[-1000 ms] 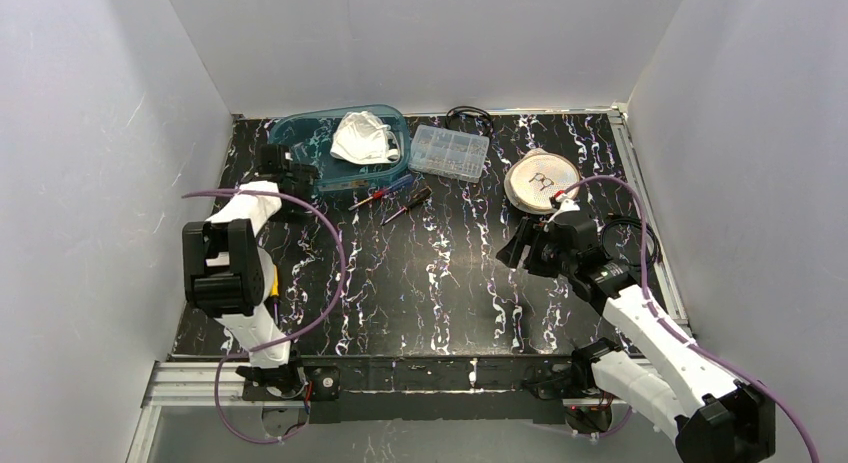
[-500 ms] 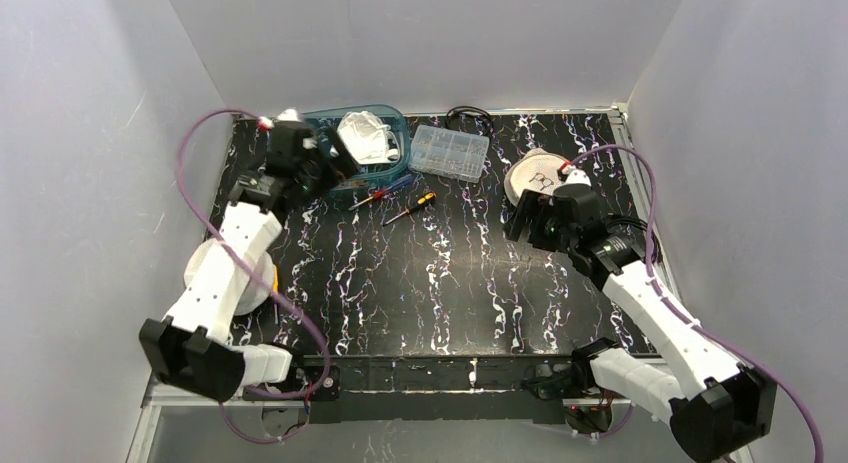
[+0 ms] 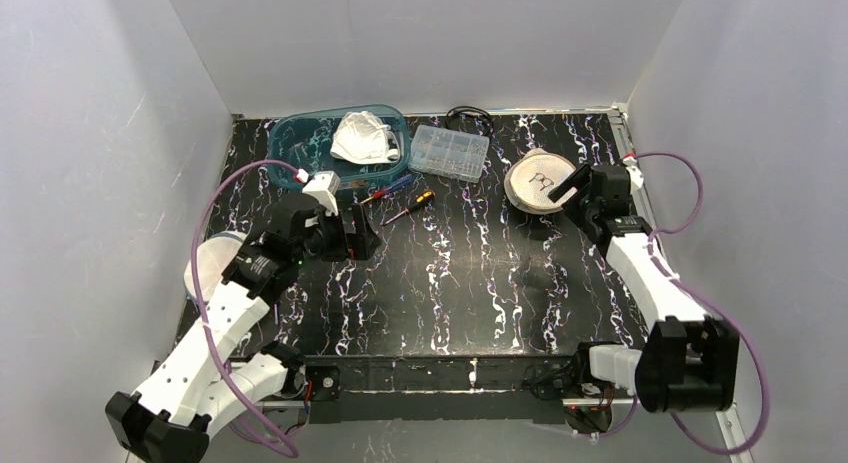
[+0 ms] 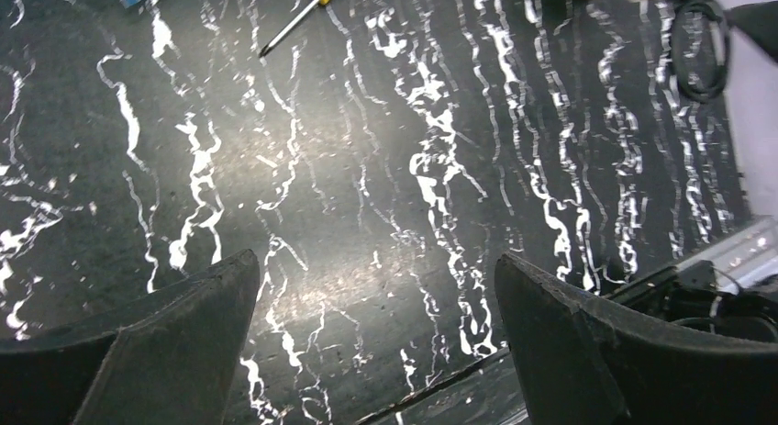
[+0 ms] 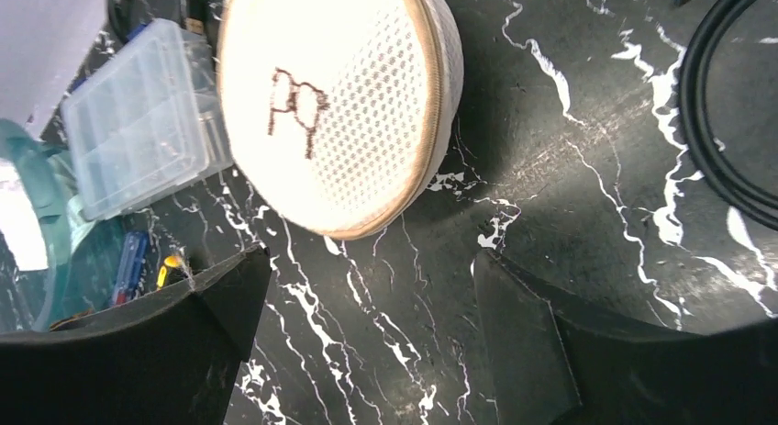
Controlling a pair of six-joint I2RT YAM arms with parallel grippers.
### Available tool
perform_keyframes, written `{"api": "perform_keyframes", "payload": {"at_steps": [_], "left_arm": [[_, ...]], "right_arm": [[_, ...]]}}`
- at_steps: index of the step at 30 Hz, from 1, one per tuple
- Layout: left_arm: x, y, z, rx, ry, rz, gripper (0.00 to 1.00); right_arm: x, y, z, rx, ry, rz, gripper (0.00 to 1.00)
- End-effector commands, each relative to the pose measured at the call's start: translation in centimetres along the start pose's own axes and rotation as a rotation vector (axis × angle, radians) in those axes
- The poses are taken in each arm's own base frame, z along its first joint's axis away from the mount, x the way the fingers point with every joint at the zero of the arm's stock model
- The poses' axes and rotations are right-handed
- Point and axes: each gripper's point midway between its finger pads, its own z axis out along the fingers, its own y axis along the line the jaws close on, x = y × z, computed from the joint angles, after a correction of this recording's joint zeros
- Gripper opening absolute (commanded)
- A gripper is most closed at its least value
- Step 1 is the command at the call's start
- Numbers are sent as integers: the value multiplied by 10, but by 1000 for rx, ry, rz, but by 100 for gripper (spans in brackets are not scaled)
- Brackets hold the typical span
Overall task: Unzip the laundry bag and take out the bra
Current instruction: Place the bin at the center of the board, then pick up the laundry bag at the center of the board.
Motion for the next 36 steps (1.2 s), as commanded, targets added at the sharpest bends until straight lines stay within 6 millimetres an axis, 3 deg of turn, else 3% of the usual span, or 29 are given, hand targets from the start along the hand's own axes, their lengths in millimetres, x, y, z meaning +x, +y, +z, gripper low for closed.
{"api": "perform_keyframes", "payload": {"at_steps": [1, 6, 10, 20, 28, 36], "left_arm": [[-2, -15, -6, 103, -43, 9, 98], [-5, -9, -13, 67, -67, -2, 98], [-4, -17, -13, 109, -65, -11, 98], [-7, -22, -14, 147, -108, -23, 98], [-6, -21, -11, 136, -90, -27, 98], [-7, -16, -12, 105, -93, -49, 96]], "right_arm": [[-11, 18, 22, -71, -39, 90, 88], [-12, 16, 42, -44, -18, 47, 92], [-5, 14, 61, -50, 33, 29, 92], [3, 24, 87, -94, 100, 14, 77], [15, 29, 88, -123, 153, 32, 51], [12, 34, 59, -157, 158, 8, 30]]}}
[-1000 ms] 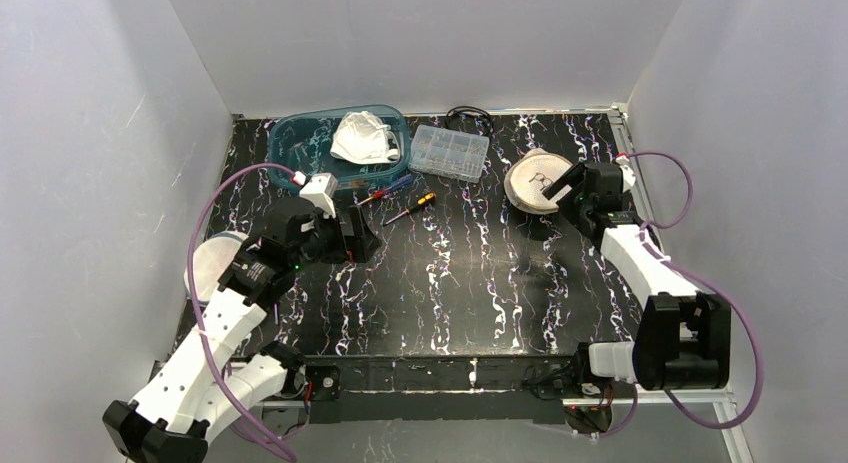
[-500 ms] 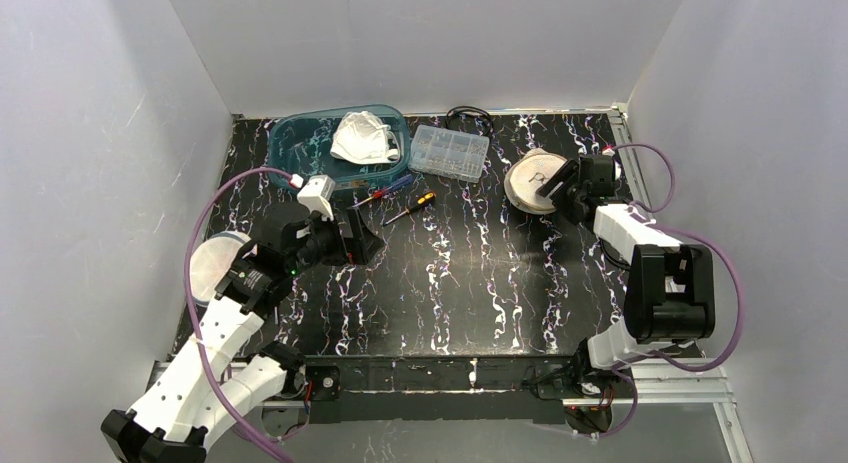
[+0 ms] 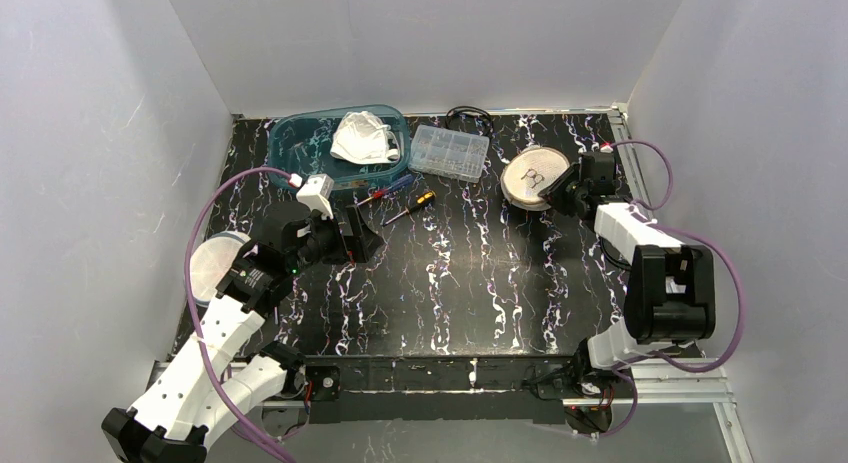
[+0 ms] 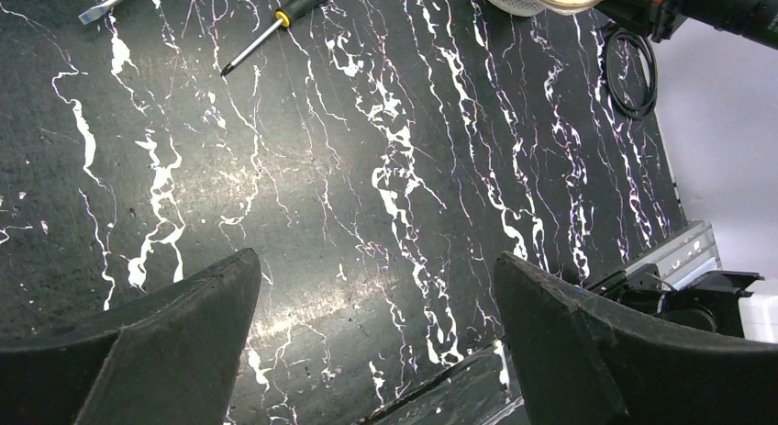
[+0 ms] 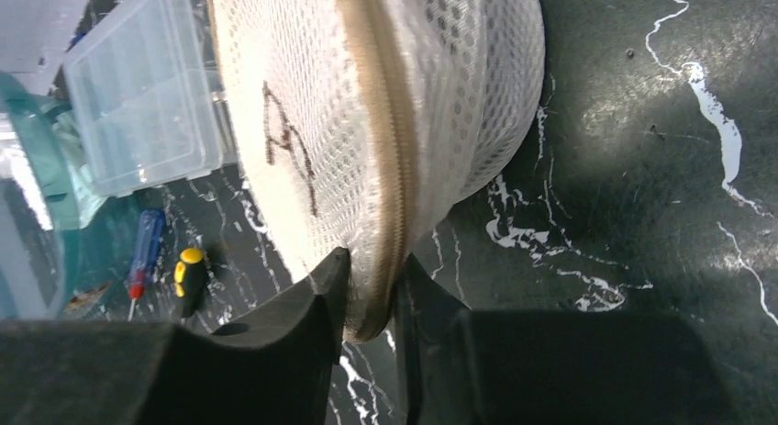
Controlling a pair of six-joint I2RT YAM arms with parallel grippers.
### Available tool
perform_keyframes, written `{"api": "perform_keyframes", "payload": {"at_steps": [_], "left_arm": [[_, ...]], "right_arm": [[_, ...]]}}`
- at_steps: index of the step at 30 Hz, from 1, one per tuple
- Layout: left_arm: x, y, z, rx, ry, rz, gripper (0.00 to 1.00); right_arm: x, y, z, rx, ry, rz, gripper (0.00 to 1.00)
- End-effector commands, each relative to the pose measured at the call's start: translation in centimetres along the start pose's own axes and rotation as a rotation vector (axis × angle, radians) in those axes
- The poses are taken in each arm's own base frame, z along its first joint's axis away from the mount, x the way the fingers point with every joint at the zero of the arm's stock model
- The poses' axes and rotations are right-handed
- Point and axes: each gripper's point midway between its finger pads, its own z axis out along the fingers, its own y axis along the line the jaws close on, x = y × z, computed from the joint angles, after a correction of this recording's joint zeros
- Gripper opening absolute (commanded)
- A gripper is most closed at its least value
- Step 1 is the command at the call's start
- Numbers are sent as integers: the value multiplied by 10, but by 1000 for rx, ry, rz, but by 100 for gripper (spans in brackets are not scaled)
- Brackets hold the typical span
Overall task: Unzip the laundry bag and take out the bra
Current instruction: Pick up the laundry bag at the center of the board.
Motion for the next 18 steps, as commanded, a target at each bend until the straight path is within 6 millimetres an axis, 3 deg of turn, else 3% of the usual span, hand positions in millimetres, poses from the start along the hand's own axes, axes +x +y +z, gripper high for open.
{"api": "perform_keyframes", "payload": {"at_steps": [1, 3, 5, 9, 12, 18], "left_arm": [[0, 2, -1, -13, -2, -9, 96], [0, 2, -1, -15, -1, -10, 95], [0, 3, -2, -21, -2, -10, 95], [-2, 0, -5, 3, -18, 6, 95], [-4, -3, -7, 29, -46, 15, 95], [-7, -2, -8, 25, -79, 7, 96]], "right_arm": [[-12, 22, -30, -76, -30, -45, 28], [-10, 25, -38, -90, -23, -65, 19], [-7, 28, -46, -101, -13, -82, 1], [1, 48, -72, -152, -6, -140, 1], [16, 77, -96, -264, 37, -200, 1], [68, 134, -150, -446, 159, -401, 1]]}}
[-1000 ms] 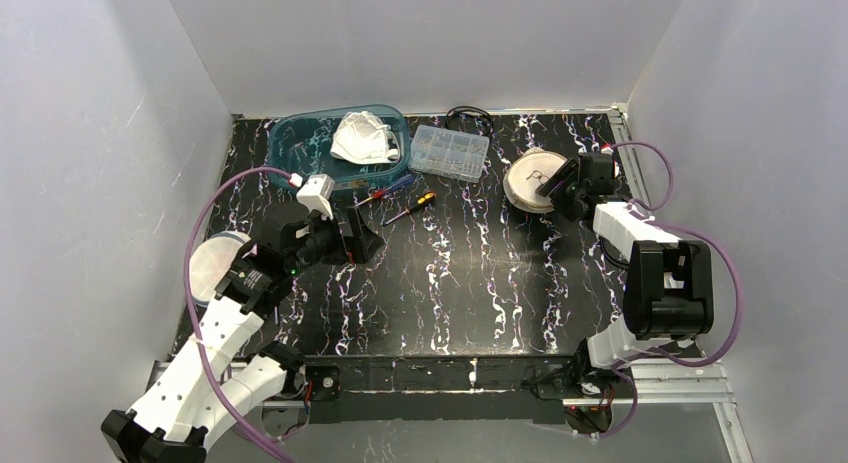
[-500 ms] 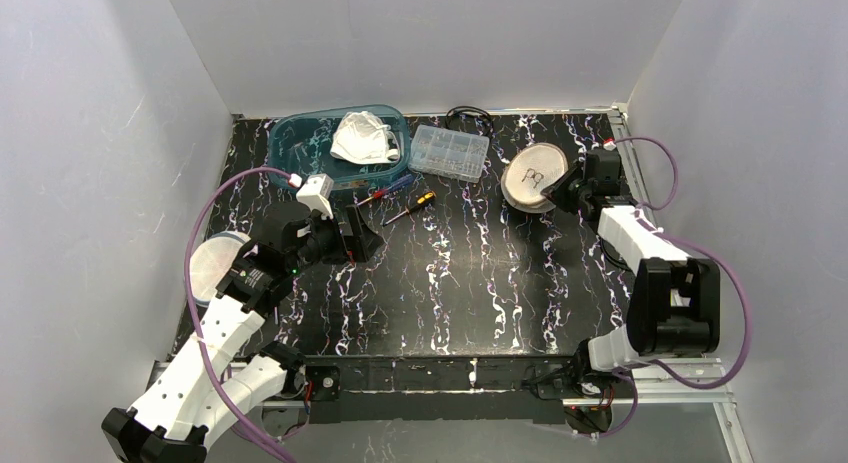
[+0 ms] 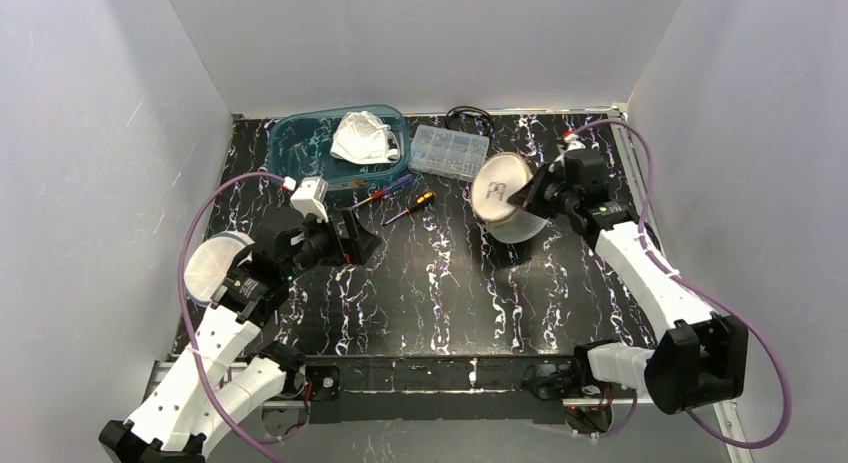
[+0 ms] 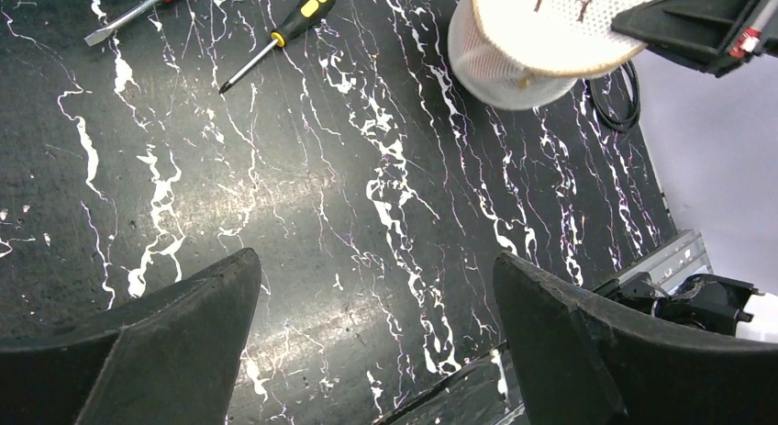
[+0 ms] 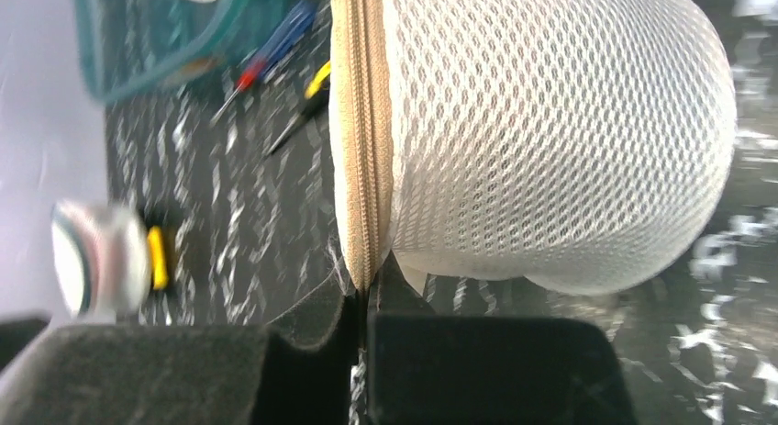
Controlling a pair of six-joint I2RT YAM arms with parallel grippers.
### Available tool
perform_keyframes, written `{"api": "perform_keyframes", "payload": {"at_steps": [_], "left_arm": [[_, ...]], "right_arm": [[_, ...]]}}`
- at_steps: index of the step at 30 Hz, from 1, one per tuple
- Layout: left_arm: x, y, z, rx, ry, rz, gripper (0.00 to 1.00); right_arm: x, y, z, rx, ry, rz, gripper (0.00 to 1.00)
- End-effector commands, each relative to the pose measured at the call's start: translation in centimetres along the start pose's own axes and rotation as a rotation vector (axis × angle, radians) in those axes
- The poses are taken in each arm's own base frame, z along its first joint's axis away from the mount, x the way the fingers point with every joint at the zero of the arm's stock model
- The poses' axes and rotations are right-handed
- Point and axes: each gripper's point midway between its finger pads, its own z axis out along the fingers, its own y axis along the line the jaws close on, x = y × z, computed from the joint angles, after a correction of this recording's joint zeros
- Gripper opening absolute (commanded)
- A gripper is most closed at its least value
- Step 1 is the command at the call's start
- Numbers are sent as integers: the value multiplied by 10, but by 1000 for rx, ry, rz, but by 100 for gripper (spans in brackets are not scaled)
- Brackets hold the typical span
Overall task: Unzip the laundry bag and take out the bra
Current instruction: Pick up the laundry bag at the center of the board, then place the laundry bag at the center of the board.
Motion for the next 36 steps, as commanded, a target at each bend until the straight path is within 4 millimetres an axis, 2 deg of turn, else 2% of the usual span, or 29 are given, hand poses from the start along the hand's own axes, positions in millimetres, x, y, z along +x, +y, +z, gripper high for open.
{"api": "perform_keyframes", "payload": {"at_steps": [1, 7, 12, 15, 17, 23, 36], "left_arm": [[-3, 1, -1, 4, -30, 2, 96], [-4, 1, -4, 16, -79, -39, 96], [20, -12, -4, 109, -10, -112, 97], [39, -20, 1, 183, 58, -145, 98], [46, -29, 5, 247, 73, -197, 98], [64, -26, 19, 288, 78, -325, 98], [96, -26, 51, 284, 189, -469, 95]], "right_arm": [[22, 79, -38, -238, 74, -173, 1], [75, 132, -69, -496, 204, -210, 1], [113, 144, -80, -621, 267, -135, 1], [132, 136, -77, -659, 296, -59, 1], [142, 132, -75, -676, 301, -6, 1], [162, 115, -64, -674, 289, 134, 1], [178, 83, -51, -578, 278, 260, 1]]}}
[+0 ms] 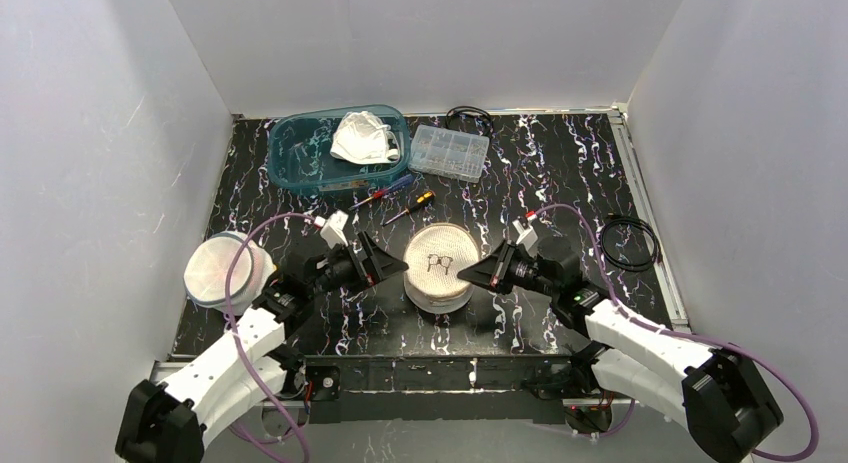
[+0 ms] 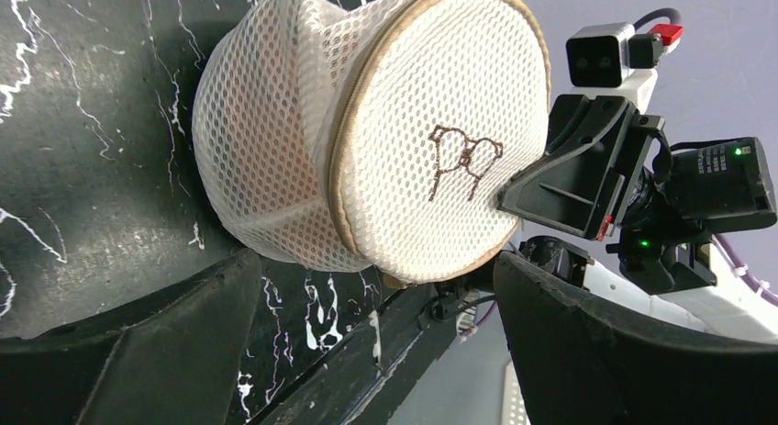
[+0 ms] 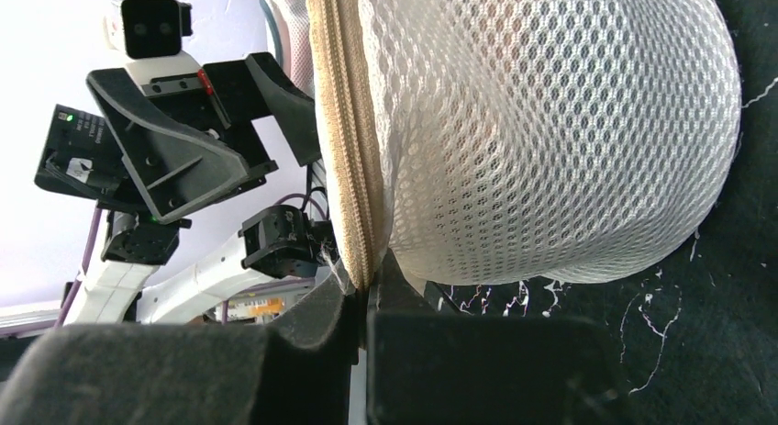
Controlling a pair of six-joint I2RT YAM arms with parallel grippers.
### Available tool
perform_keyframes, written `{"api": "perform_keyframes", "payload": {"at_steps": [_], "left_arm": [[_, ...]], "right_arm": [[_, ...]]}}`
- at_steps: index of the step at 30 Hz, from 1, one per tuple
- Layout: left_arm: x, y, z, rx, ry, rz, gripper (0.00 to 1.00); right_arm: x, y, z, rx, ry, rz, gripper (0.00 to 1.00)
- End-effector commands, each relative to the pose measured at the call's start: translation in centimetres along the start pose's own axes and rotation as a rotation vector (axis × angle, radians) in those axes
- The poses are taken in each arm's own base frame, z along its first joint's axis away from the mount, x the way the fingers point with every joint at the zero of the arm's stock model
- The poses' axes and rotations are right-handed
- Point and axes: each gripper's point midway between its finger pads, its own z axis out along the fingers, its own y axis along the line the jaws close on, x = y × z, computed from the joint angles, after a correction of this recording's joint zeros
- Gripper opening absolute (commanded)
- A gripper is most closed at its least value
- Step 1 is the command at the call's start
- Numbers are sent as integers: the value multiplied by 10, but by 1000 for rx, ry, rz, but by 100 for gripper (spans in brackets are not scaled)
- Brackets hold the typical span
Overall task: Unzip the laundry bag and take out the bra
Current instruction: Place the laundry bag at the center of the board.
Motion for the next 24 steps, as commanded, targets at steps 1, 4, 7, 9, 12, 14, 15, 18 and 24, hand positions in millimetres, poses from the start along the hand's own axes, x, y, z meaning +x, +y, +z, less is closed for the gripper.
{"api": "perform_keyframes", "payload": {"at_steps": [1, 4, 7, 9, 12, 14, 15, 18, 24], "left_arm": [[8, -5, 11, 53, 33, -46, 94], [7, -6, 18, 70, 36, -39, 93], [5, -7, 25, 82, 31, -30, 93], [4, -7, 31, 93, 38, -27, 92], [8, -4, 40, 92, 71, -36, 89], [11, -2, 45, 89, 88, -39, 87], [12, -1, 47, 87, 94, -40, 85], [14, 0, 52, 91, 105, -39, 81], [19, -1, 59, 96, 128, -29, 62]], "right_arm": [[-6, 9, -1, -49, -46, 19, 1], [-3, 7, -1, -46, -41, 25, 1], [0, 6, 0, -53, -20, 29, 1], [1, 7, 1, -62, -10, 40, 1], [2, 7, 1, -68, -8, 48, 1], [2, 8, 1, -71, -6, 45, 1], [2, 8, 0, -71, -7, 47, 1], [3, 8, 1, -70, -3, 49, 1], [3, 6, 2, -68, -2, 50, 1]]}}
